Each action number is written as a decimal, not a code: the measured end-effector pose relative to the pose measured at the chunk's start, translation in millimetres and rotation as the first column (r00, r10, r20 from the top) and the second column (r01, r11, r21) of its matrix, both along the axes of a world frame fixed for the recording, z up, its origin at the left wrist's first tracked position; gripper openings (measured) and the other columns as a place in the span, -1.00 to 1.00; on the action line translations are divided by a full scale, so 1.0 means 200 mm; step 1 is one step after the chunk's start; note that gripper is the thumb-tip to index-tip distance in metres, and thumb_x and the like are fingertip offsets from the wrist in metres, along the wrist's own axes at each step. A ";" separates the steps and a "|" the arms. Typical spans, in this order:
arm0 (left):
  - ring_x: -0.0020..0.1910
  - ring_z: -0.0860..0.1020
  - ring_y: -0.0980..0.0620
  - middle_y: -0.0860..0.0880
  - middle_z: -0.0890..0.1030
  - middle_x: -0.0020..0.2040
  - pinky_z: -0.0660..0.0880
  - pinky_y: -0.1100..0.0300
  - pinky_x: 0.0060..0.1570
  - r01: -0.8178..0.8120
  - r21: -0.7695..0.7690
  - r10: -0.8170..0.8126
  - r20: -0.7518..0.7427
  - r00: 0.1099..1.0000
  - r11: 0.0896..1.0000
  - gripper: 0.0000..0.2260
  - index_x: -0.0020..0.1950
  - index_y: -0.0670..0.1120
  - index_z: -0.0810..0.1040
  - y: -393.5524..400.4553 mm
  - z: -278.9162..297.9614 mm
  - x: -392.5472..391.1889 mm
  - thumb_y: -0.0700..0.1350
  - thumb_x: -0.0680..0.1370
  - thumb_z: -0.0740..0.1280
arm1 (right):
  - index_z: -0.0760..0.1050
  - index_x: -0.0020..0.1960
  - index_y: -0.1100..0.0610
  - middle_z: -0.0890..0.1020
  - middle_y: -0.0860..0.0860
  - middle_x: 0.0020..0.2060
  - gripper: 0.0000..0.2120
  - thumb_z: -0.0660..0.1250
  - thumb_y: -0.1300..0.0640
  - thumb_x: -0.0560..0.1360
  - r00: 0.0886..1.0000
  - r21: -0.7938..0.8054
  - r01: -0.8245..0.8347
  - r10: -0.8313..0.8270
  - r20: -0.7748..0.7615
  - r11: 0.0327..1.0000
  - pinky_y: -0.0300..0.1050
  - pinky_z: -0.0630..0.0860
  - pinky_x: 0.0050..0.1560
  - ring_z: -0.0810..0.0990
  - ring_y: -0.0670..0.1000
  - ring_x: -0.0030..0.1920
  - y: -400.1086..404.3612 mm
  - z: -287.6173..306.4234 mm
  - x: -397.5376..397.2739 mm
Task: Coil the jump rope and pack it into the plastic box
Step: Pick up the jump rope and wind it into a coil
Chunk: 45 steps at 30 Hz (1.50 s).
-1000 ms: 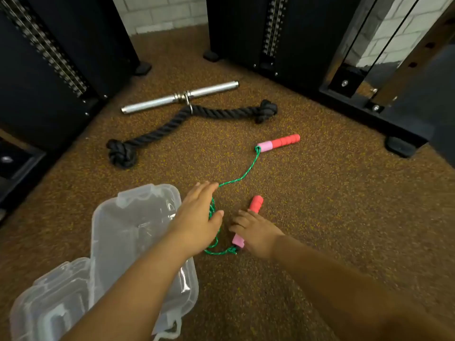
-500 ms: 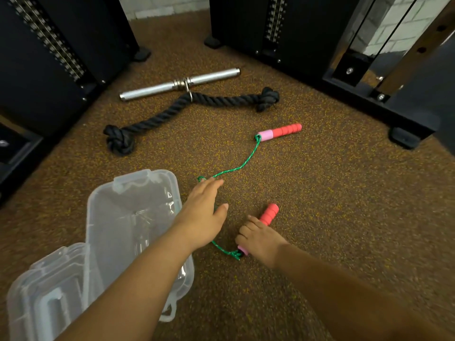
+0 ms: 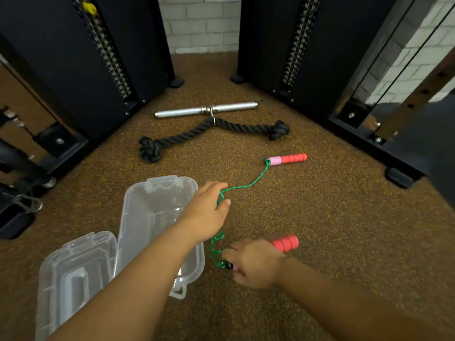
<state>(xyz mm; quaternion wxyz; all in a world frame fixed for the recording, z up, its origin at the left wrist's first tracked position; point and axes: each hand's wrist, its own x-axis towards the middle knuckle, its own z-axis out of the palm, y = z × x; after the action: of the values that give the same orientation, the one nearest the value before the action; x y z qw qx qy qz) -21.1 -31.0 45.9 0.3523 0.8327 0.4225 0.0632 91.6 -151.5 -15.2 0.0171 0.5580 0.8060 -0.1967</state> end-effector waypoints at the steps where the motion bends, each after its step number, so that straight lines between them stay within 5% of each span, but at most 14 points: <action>1: 0.45 0.25 0.02 -0.05 0.32 0.46 0.11 0.33 0.31 -0.011 -0.007 0.011 0.001 1.000 1.000 -0.61 0.45 -0.08 0.32 -0.01 0.03 -0.02 -0.10 0.61 0.19 | 0.41 0.04 0.11 0.59 0.13 -0.04 -0.73 0.21 -0.08 0.50 0.999 0.001 0.031 -0.031 -0.006 1.000 0.05 0.49 -0.10 0.58 0.22 0.00 -0.01 0.05 -0.01; 4: 0.42 0.28 0.03 -0.04 0.34 0.44 0.13 0.35 0.26 -0.031 -0.006 0.031 0.012 0.999 0.999 -0.62 0.43 -0.08 0.33 -0.05 0.11 -0.06 -0.09 0.61 0.18 | 0.45 0.06 0.10 0.64 0.14 -0.03 -0.61 0.13 -0.21 0.54 0.982 -0.046 0.186 -0.185 0.039 0.981 0.00 0.49 -0.10 0.61 0.22 0.01 -0.01 0.20 -0.05; 9: 0.31 0.39 0.03 -0.02 0.39 0.39 0.17 0.39 0.10 -0.067 0.015 0.066 0.022 0.998 0.998 -0.64 0.41 -0.05 0.36 -0.11 0.23 -0.13 -0.07 0.61 0.18 | 0.53 -0.02 0.13 0.65 0.19 0.00 -0.66 0.16 -0.12 0.53 0.838 -0.162 0.543 -0.544 0.039 0.824 -0.04 0.50 -0.07 0.62 0.21 0.03 0.05 0.41 -0.02; 12: 0.31 0.41 0.02 -0.04 0.44 0.36 0.23 0.33 0.16 -0.101 -0.005 0.101 0.055 0.993 0.995 -0.68 0.37 -0.05 0.43 -0.16 0.32 -0.17 -0.06 0.62 0.16 | 0.51 -0.16 0.14 0.67 0.25 -0.07 -0.73 0.18 -0.03 0.53 0.665 -0.315 0.668 -0.731 -0.152 0.674 0.00 0.57 -0.20 0.64 0.17 -0.27 0.07 0.54 0.01; 16: 0.24 0.49 0.03 -0.02 0.58 0.23 0.35 0.19 0.25 -0.158 -0.145 0.177 0.133 0.975 0.977 -0.72 0.14 0.01 0.59 -0.21 0.41 -0.22 0.00 0.64 0.10 | 0.53 -0.10 0.07 0.67 0.13 -0.05 -0.76 0.14 -0.01 0.52 0.673 -0.147 0.718 -0.732 -0.107 0.681 -0.07 0.51 -0.06 0.63 0.18 -0.02 0.03 0.70 0.03; 18: 0.19 0.54 0.02 -0.02 0.63 0.14 0.39 0.08 0.30 -0.200 -0.250 0.255 0.214 0.943 0.947 -0.71 0.00 0.08 0.61 -0.25 0.44 -0.26 0.06 0.63 0.09 | 0.50 -0.18 0.06 0.68 0.12 -0.16 -0.75 0.19 -0.08 0.50 0.622 -0.160 0.730 -0.743 -0.247 0.665 -0.02 0.56 -0.10 0.65 0.20 -0.11 -0.01 0.75 0.03; 23: 0.02 0.60 -0.03 -0.10 0.66 -0.02 0.47 0.28 0.02 -0.214 -0.485 0.359 0.228 0.905 0.848 -0.51 0.06 -0.14 0.64 -0.36 0.57 -0.35 0.06 0.66 -0.03 | 0.55 -0.23 0.04 0.59 -0.01 -0.49 -0.78 0.25 0.00 0.53 0.355 -0.328 0.740 -0.755 -0.551 0.588 -0.08 0.50 -0.36 0.53 0.00 -0.50 -0.14 0.81 -0.01; 25: 0.07 0.62 -0.08 -0.13 0.68 0.02 0.49 0.16 0.11 -0.194 -0.577 0.349 0.169 0.922 0.793 -0.42 0.05 -0.12 0.65 -0.38 0.60 -0.39 0.14 0.64 -0.10 | 0.56 -0.14 0.12 0.54 0.00 -0.49 -0.80 0.21 0.14 0.59 0.183 -0.479 0.671 -0.753 -0.633 0.566 -0.23 0.43 -0.47 0.46 -0.08 -0.58 -0.21 0.84 -0.04; 29: 0.17 0.59 -0.12 -0.21 0.64 0.14 0.47 0.08 0.21 -0.113 -0.775 0.294 0.096 0.951 0.622 -0.28 0.14 -0.19 0.61 -0.44 0.61 -0.39 0.23 0.61 -0.20 | 0.57 -0.01 0.17 0.54 0.04 -0.43 -0.81 0.18 0.17 0.61 -0.010 -0.622 0.544 -0.737 -0.676 0.563 -0.26 0.44 -0.48 0.46 -0.07 -0.54 -0.27 0.89 -0.09; 33: 0.25 0.53 -0.12 -0.21 0.58 0.24 0.39 0.07 0.27 -0.026 -0.867 0.274 0.128 0.953 0.497 -0.24 0.27 -0.22 0.51 -0.47 0.59 -0.33 0.27 0.58 -0.25 | 0.57 0.08 0.10 0.55 0.05 -0.39 -0.81 0.18 0.20 0.60 0.014 -0.550 0.542 -0.661 -0.750 0.636 -0.27 0.46 -0.46 0.48 -0.07 -0.52 -0.26 0.97 -0.14; 36: -0.22 0.64 0.01 -0.09 0.67 -0.23 0.52 0.16 -0.01 0.045 -0.924 0.445 0.225 0.867 0.381 -0.27 0.09 -0.20 0.54 -0.46 0.60 -0.29 0.31 0.56 -0.20 | 0.56 0.10 0.08 0.56 0.03 -0.41 -0.79 0.20 0.25 0.59 0.126 -0.479 0.446 -0.583 -0.803 0.756 -0.28 0.47 -0.42 0.50 -0.07 -0.51 -0.28 1.02 -0.22; 38: -0.37 0.57 -0.02 -0.13 0.66 -0.31 0.47 0.18 -0.25 0.113 -0.931 0.501 0.286 0.817 0.347 -0.22 0.14 -0.23 0.54 -0.44 0.61 -0.29 0.34 0.54 -0.20 | 0.56 0.09 0.07 0.57 0.01 -0.42 -0.79 0.20 0.26 0.58 0.217 -0.457 0.376 -0.556 -0.802 0.806 -0.28 0.47 -0.41 0.51 -0.06 -0.50 -0.30 1.02 -0.27; 40: -0.16 0.56 -0.13 -0.30 0.67 -0.04 0.43 0.11 -0.17 0.172 -0.924 0.513 0.337 0.789 0.342 -0.14 0.23 -0.26 0.56 -0.41 0.61 -0.30 0.38 0.51 -0.21 | 0.57 0.03 0.11 0.58 0.01 -0.42 -0.83 0.21 0.25 0.59 0.241 -0.450 0.377 -0.555 -0.796 0.810 -0.27 0.47 -0.41 0.52 -0.06 -0.50 -0.31 1.01 -0.29; 45: 0.01 0.61 -0.09 -0.22 0.65 0.03 0.52 0.07 0.08 0.193 -0.930 0.560 0.345 0.753 0.313 -0.10 0.29 -0.26 0.52 -0.38 0.60 -0.32 0.41 0.49 -0.22 | 0.49 -0.16 0.15 0.57 0.04 -0.42 -0.81 0.19 0.22 0.60 0.145 -0.483 0.437 -0.589 -0.795 0.759 -0.23 0.49 -0.35 0.53 -0.02 -0.44 -0.30 0.97 -0.25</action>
<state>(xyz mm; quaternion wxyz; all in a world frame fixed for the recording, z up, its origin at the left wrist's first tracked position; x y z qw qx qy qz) -85.8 -107.1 165.4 0.8690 0.3417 0.3365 0.1220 41.6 -211.2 179.4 -0.4659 0.5839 0.4136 -0.5206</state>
